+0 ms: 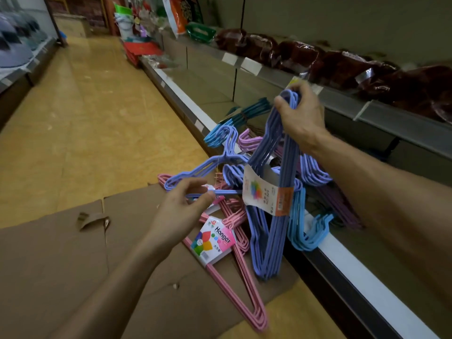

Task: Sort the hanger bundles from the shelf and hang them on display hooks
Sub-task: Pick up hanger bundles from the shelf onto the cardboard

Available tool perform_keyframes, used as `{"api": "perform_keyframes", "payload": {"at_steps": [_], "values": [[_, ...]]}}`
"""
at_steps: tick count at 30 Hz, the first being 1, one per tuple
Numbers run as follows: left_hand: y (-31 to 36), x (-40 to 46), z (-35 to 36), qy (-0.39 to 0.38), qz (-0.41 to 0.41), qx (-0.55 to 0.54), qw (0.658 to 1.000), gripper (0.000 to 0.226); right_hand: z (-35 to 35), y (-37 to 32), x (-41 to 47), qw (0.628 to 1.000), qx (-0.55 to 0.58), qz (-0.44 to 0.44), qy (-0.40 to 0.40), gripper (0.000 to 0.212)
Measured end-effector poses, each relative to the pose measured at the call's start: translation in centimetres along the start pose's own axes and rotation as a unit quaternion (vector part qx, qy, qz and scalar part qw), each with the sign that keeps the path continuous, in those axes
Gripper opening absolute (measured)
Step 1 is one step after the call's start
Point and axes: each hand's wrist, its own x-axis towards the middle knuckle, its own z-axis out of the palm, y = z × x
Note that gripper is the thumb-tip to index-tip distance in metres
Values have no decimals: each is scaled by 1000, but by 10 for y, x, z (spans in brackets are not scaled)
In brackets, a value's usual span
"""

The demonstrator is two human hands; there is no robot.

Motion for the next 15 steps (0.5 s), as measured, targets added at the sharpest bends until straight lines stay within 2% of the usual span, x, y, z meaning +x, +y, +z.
{"api": "perform_keyframes", "payload": {"at_steps": [4, 7, 12, 15], "values": [[15, -2, 2, -5, 2, -47, 999, 17, -28, -32, -6, 999, 13, -47, 7, 15], [25, -3, 7, -10, -1, -64, 998, 21, -46, -56, -10, 996, 18, -80, 24, 21], [35, -7, 12, -5, -18, -111, 994, 29, -74, -79, -25, 983, 113, -146, -10, 18], [40, -7, 7, 1, -30, -137, 990, 23, -82, -86, -34, 968, 175, -177, -34, 16]]}}
